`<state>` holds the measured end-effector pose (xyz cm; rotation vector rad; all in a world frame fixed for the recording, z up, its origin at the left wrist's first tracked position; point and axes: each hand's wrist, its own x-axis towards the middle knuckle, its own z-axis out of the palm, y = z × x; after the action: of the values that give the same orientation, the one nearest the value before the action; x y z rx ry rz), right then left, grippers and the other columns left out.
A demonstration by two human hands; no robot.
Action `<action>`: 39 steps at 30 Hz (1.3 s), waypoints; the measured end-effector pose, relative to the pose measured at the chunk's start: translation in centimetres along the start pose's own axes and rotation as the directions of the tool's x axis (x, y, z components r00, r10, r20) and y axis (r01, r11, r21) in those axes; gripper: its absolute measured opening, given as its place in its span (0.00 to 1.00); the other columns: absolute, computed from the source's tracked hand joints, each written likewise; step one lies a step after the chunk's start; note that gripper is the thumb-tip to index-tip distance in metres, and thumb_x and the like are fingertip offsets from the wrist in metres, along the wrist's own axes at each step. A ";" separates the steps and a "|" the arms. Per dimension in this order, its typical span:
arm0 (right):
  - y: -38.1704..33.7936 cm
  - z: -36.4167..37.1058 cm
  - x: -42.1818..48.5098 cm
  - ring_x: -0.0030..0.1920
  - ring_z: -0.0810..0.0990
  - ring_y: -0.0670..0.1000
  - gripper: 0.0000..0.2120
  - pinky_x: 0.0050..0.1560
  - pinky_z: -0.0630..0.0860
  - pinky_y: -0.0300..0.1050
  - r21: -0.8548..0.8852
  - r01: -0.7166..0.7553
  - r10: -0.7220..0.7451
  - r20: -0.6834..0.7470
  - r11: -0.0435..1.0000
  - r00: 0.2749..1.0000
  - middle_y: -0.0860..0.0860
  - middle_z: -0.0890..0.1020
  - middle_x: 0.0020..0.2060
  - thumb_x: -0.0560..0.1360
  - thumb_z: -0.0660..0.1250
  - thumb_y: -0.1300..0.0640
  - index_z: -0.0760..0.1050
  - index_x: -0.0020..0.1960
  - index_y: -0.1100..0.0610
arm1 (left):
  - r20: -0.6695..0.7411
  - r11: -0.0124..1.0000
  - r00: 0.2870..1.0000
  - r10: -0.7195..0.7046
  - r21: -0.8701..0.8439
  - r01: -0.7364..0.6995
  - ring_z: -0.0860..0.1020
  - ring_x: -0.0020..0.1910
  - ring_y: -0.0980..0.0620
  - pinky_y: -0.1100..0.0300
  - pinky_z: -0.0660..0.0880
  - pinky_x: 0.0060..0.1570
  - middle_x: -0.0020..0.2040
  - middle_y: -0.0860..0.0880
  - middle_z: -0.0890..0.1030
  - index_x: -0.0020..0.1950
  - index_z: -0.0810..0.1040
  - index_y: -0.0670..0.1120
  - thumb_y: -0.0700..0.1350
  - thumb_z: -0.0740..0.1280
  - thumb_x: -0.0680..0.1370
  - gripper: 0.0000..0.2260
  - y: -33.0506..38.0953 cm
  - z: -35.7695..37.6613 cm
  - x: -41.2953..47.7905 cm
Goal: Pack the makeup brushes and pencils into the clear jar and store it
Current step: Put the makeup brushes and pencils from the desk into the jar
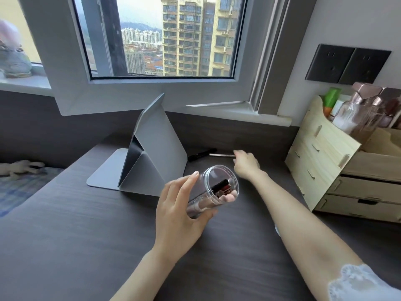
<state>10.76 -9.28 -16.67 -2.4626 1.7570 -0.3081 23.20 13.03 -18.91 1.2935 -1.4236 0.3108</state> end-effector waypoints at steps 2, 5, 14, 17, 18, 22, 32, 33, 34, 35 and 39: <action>-0.1 0.5 1.0 0.66 0.68 0.61 0.19 0.65 0.66 0.53 -0.160 -0.020 0.025 0.025 0.987 0.999 0.57 0.70 0.68 0.76 0.54 0.63 0.66 0.67 0.60 | -0.014 1.000 1.000 -0.023 0.002 0.023 0.72 0.55 0.55 0.70 0.65 0.59 0.57 0.53 0.76 0.65 0.69 0.48 0.53 0.73 0.64 0.32 -0.2 0.0 0.1; 0.2 1.2 2.0 0.64 0.69 0.60 0.18 0.63 0.66 0.53 -0.327 -0.009 0.006 -0.009 0.945 1.000 0.57 0.73 0.64 0.75 0.54 0.64 0.70 0.64 0.60 | -0.021 0.998 0.998 -0.060 0.012 0.060 0.73 0.54 0.53 0.69 0.66 0.58 0.57 0.51 0.76 0.65 0.69 0.48 0.54 0.72 0.64 0.31 -0.3 -0.1 0.3; 2.2 1.4 -0.5 0.54 0.75 0.62 0.09 0.48 0.71 0.51 -0.201 0.041 -0.093 -0.256 0.979 0.962 0.58 0.79 0.53 0.77 0.57 0.63 0.72 0.54 0.61 | -0.013 0.997 0.997 -0.079 0.023 0.080 0.73 0.54 0.51 0.69 0.65 0.58 0.57 0.51 0.76 0.65 0.68 0.48 0.50 0.77 0.62 0.34 -0.3 -0.1 0.3; 2.0 -0.9 -3.5 0.46 0.79 0.59 0.06 0.43 0.72 0.47 0.376 0.033 0.111 -0.355 0.926 0.928 0.56 0.82 0.44 0.77 0.60 0.59 0.76 0.48 0.57 | -0.011 0.997 0.998 -0.069 0.023 0.069 0.73 0.54 0.52 0.70 0.64 0.58 0.57 0.50 0.77 0.65 0.69 0.48 0.49 0.77 0.62 0.34 -0.4 0.0 0.3; 1.8 -1.9 -4.8 0.40 0.79 0.56 0.06 0.41 0.72 0.47 0.561 0.090 0.142 -0.356 0.823 0.924 0.54 0.81 0.38 0.76 0.61 0.59 0.76 0.44 0.55 | -0.010 0.997 0.998 -0.068 0.022 0.068 0.73 0.54 0.52 0.71 0.64 0.58 0.57 0.50 0.77 0.65 0.69 0.48 0.49 0.77 0.62 0.34 -0.3 0.0 0.2; 1.4 -6.5 -12.4 0.27 0.70 0.45 0.10 0.27 0.67 0.35 0.854 0.253 0.106 -0.334 0.454 0.937 0.50 0.75 0.29 0.77 0.64 0.61 0.78 0.39 0.50 | 0.001 0.998 0.998 -0.061 0.020 0.061 0.71 0.56 0.54 0.73 0.62 0.60 0.57 0.50 0.77 0.66 0.69 0.48 0.48 0.78 0.61 0.35 -0.1 -0.2 0.1; -0.7 -8.5 -18.4 0.32 0.75 0.49 0.08 0.34 0.72 0.44 0.210 0.521 -0.291 -0.632 0.828 0.718 0.48 0.79 0.31 0.73 0.65 0.54 0.81 0.42 0.56 | 0.036 0.999 0.999 0.011 0.032 -0.013 0.72 0.56 0.53 0.73 0.61 0.61 0.58 0.52 0.76 0.65 0.70 0.46 0.49 0.77 0.63 0.33 0.1 -0.1 0.0; -1.4 -8.3 -18.1 0.32 0.74 0.49 0.09 0.34 0.71 0.43 0.145 0.541 -0.341 -0.636 0.828 0.692 0.48 0.79 0.31 0.73 0.64 0.53 0.82 0.42 0.56 | 0.049 0.998 0.998 0.049 0.042 -0.051 0.71 0.56 0.53 0.72 0.61 0.61 0.59 0.52 0.75 0.65 0.70 0.46 0.50 0.76 0.64 0.32 0.1 -0.1 0.0; -2.1 -8.1 -18.0 0.32 0.74 0.50 0.10 0.35 0.71 0.43 0.096 0.559 -0.386 -0.627 0.823 0.676 0.48 0.79 0.31 0.73 0.64 0.53 0.82 0.42 0.56 | 0.064 0.995 0.995 0.080 0.049 -0.084 0.71 0.56 0.52 0.71 0.62 0.60 0.59 0.53 0.74 0.65 0.70 0.45 0.51 0.75 0.65 0.31 0.1 -0.1 0.0; -2.7 -7.7 -17.8 0.33 0.75 0.51 0.10 0.35 0.71 0.44 0.064 0.574 -0.420 -0.616 0.816 0.666 0.48 0.80 0.32 0.72 0.64 0.52 0.82 0.42 0.56 | 0.076 0.993 0.992 0.098 0.055 -0.102 0.71 0.56 0.52 0.70 0.62 0.60 0.60 0.53 0.73 0.65 0.70 0.46 0.51 0.75 0.65 0.31 0.1 -0.1 -0.1; -4.1 -6.9 -17.2 0.32 0.72 0.48 0.10 0.33 0.67 0.38 0.108 0.575 -0.403 -0.610 0.811 0.682 0.45 0.76 0.31 0.69 0.65 0.49 0.74 0.44 0.55 | 0.077 0.996 0.995 0.069 0.056 -0.073 0.71 0.56 0.53 0.73 0.61 0.61 0.59 0.54 0.72 0.65 0.69 0.46 0.48 0.79 0.61 0.35 -0.2 -0.2 -0.1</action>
<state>7.62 8.50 -10.97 -2.7294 0.9741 -1.3701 23.43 13.17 -19.00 1.3163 -1.5361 0.3575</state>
